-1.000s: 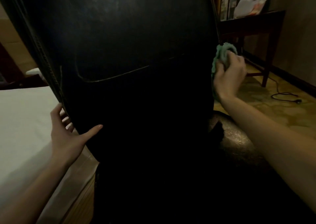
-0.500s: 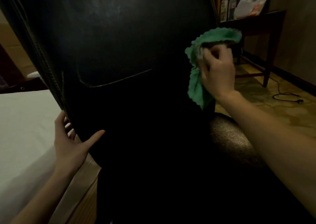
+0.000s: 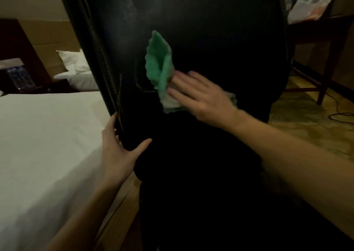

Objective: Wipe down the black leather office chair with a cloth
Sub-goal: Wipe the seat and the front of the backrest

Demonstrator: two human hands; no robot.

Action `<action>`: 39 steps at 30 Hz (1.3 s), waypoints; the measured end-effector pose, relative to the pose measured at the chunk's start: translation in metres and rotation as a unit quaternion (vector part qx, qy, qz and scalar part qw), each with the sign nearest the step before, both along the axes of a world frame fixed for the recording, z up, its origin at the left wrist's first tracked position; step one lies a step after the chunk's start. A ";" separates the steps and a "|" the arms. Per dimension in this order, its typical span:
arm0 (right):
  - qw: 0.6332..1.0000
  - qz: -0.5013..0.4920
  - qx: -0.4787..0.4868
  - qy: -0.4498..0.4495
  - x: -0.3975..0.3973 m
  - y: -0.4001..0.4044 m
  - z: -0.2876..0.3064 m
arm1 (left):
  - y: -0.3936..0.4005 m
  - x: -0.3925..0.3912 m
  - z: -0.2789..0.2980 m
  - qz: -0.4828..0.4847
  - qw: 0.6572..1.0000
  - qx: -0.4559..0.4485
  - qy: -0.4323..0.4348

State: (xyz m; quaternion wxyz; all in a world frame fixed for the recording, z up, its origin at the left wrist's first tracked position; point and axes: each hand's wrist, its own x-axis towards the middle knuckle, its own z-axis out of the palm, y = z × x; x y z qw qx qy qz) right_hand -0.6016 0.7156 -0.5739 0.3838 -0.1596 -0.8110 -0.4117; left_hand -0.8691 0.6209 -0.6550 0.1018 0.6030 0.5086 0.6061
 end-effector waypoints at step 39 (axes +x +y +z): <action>0.946 -0.009 0.029 -0.321 -0.072 -0.066 -0.014 | -0.006 -0.001 -0.003 0.047 0.998 -0.048 0.022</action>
